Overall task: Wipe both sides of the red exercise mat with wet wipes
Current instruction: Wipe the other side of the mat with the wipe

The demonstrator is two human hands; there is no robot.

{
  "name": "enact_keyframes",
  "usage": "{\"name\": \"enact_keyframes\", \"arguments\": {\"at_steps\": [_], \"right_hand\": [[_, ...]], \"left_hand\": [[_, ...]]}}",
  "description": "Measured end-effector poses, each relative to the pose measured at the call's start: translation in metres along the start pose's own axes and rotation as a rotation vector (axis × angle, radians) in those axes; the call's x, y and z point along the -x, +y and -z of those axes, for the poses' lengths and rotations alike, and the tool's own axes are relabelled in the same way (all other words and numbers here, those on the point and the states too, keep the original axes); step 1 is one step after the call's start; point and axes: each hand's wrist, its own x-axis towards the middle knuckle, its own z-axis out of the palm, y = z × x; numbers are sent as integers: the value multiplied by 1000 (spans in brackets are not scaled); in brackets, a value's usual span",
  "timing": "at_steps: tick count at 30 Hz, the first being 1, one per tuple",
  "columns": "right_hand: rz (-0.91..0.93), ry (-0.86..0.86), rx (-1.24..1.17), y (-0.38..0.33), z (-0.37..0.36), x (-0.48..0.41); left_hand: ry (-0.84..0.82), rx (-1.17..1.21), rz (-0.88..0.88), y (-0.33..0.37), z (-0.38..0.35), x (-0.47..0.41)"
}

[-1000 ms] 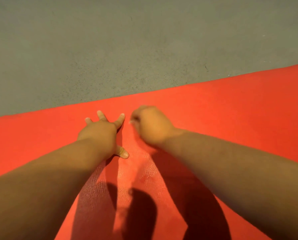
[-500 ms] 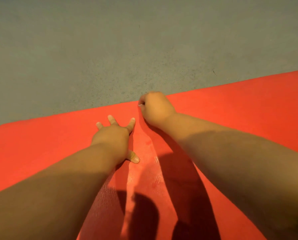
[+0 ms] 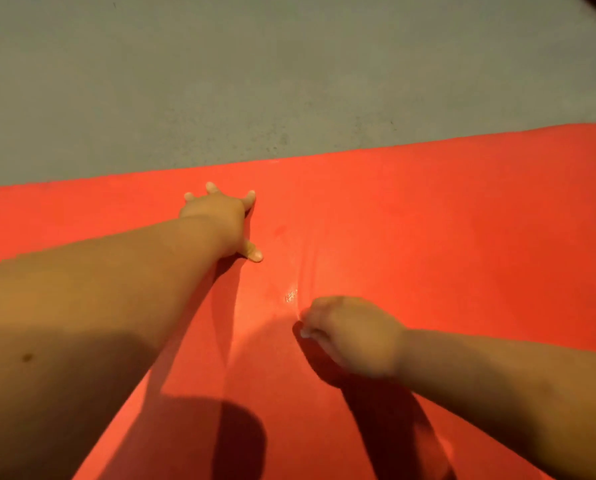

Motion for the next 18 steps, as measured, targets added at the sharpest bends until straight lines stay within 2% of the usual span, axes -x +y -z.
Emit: {"name": "enact_keyframes", "arguments": {"at_steps": [2,3,6,7,9,12,14,16,18], "right_hand": [[-34,-95,38,15,1,28],[-142,-62,60,35,4,38],[-616,168,126,98,13,77],[-666,200,142,103,7,91],[-608,180,108,80,-17,115],[-277,108,-49,10,-57,151],[-174,60,-78,3,-66,169],[-317,133,-56,38,-62,182],[-618,248,-43,85,-53,209]], "left_hand": [[11,-7,-8,0,-4,10],[28,-19,-20,2,-7,16],[86,-82,-104,21,-21,47],[86,-100,-146,29,-28,58],[56,-120,-238,47,-39,81],[-9,-145,-395,76,-55,110],[-39,-186,-521,98,-60,128],[-48,-227,-601,121,-60,142],[-61,-247,-631,149,-59,155]]}}
